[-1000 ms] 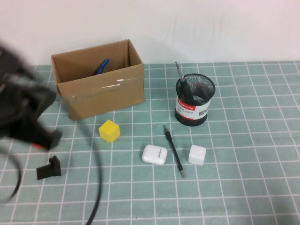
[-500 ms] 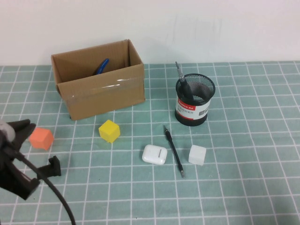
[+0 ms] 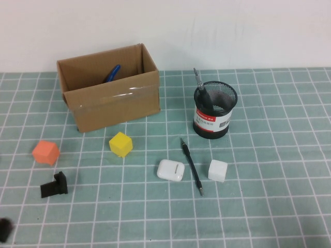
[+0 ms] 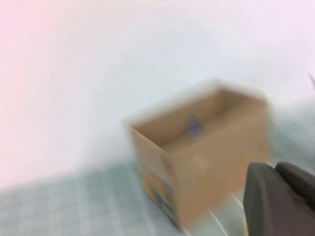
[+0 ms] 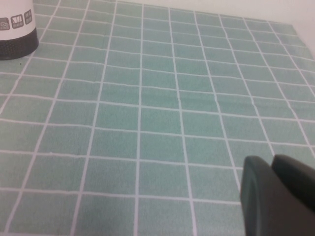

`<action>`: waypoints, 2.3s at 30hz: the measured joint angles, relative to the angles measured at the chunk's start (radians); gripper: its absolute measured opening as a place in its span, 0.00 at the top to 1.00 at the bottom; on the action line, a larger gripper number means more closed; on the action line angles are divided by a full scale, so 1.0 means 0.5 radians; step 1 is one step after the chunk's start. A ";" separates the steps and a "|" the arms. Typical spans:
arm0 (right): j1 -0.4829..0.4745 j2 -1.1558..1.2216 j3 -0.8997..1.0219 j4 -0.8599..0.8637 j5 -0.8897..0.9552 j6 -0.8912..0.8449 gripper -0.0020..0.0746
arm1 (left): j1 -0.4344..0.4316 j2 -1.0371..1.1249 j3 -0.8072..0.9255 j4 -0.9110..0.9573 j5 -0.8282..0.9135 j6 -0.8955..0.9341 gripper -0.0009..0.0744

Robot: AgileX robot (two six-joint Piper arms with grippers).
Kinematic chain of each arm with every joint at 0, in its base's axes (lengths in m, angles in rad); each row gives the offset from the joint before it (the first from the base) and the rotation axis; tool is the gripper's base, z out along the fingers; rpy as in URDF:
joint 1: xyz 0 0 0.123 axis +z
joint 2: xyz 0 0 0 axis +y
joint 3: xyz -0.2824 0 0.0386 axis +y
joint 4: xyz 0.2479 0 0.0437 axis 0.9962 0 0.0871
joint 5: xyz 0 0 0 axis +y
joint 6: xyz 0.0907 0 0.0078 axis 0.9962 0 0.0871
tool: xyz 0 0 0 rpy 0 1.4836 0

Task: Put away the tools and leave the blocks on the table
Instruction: Pick up the long Screwdriver from the table

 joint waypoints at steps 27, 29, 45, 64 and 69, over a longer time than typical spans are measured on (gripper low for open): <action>0.000 0.004 0.000 0.000 0.000 0.000 0.98 | 0.305 -0.790 0.537 -0.101 0.774 -0.133 0.99; 0.000 0.004 0.000 0.000 0.000 0.000 0.98 | 0.305 -0.790 0.537 -0.101 0.775 -0.133 0.99; 0.000 0.004 0.000 0.000 0.000 0.000 0.98 | 0.305 -0.790 0.537 -0.101 0.778 -0.136 0.99; 0.000 0.004 0.000 0.778 -0.611 0.096 0.98 | 0.310 -0.790 0.537 -0.101 0.778 -0.136 0.99; 0.000 0.008 0.000 1.014 -0.736 0.109 0.98 | 0.310 -0.790 0.537 -0.101 0.778 -0.136 0.99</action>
